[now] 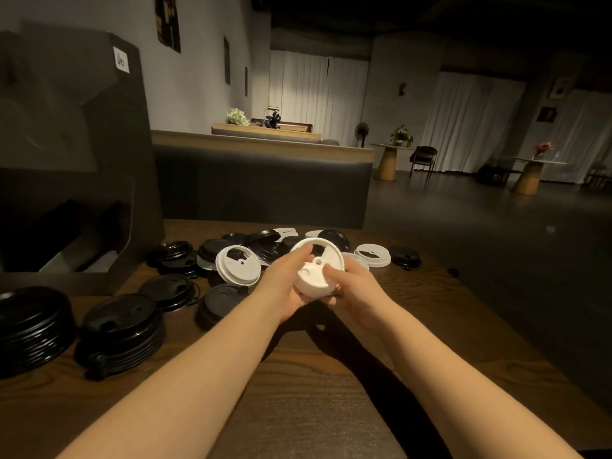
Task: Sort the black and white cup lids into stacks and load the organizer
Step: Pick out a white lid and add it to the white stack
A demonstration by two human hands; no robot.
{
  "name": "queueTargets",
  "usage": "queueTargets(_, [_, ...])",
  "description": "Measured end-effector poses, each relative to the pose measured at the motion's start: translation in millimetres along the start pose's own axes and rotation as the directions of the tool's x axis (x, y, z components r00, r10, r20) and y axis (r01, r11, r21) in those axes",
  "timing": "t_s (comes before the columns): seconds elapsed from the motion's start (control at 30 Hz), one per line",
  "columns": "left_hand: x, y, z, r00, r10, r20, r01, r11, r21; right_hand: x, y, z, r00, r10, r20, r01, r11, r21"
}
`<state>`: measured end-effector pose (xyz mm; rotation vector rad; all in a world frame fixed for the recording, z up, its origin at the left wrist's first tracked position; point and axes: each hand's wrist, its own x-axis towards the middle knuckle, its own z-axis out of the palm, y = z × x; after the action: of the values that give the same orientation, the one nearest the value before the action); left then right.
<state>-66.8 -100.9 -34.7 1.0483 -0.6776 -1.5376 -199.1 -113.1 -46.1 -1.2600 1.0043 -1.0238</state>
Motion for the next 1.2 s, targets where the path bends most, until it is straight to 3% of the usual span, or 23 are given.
queueTargets(0.1, [-10,34,-10,0.992,0.111,-0.057,-0.074,0.893,0.443,8,-28,11,0.998,-0.019,0.052,0.031,0.967,-0.253])
queueTargets(0.2, [-23,58,-31,0.967,0.196,-0.161,-0.067,0.810,0.583,15,-40,40,0.994,-0.025,0.103,0.043,0.984,-0.175])
queueTargets(0.33, [-42,86,-63,0.871,0.280,-0.403,-0.062,0.877,0.476,13,-40,110,0.999,-0.041,-0.002,0.041,0.995,0.087])
queueTargets(0.47, [-60,103,-104,0.842,0.293,-0.452,-0.066,0.889,0.454,14,-34,174,0.982,-0.185,-0.027,0.186,0.982,0.025])
queueTargets(0.57, [-73,119,-142,0.784,0.443,-0.434,-0.179,0.832,0.525,17,-42,211,0.988,-0.133,0.077,0.133,0.991,-0.002])
queueTargets(0.67, [-92,140,-174,0.738,0.534,-0.412,-0.231,0.774,0.589,23,-49,251,0.981,-0.141,0.137,0.163,0.972,-0.168])
queueTargets(0.77, [-105,155,-205,0.714,0.513,-0.477,-0.197,0.800,0.566,27,-51,290,0.968,-0.186,0.168,0.226,0.936,-0.269])
queueTargets(0.87, [-119,166,-244,0.628,0.524,-0.575,-0.118,0.795,0.595,28,-52,330,0.949,-0.163,0.270,0.241,0.926,-0.289])
queueTargets(1.03, [-139,190,-304,0.471,0.490,-0.734,-0.029,0.840,0.542,23,-47,390,0.897,-0.184,0.403,0.239,0.967,-0.090])
queueTargets(1.13, [-145,197,-331,0.380,0.423,-0.823,0.024,0.884,0.466,18,-32,425,0.830,-0.214,0.516,0.362,0.909,-0.205])
queueTargets(1.2, [-151,198,-351,0.357,0.422,-0.833,0.053,0.882,0.469,21,-22,443,0.831,-0.179,0.526,0.369,0.886,-0.282])
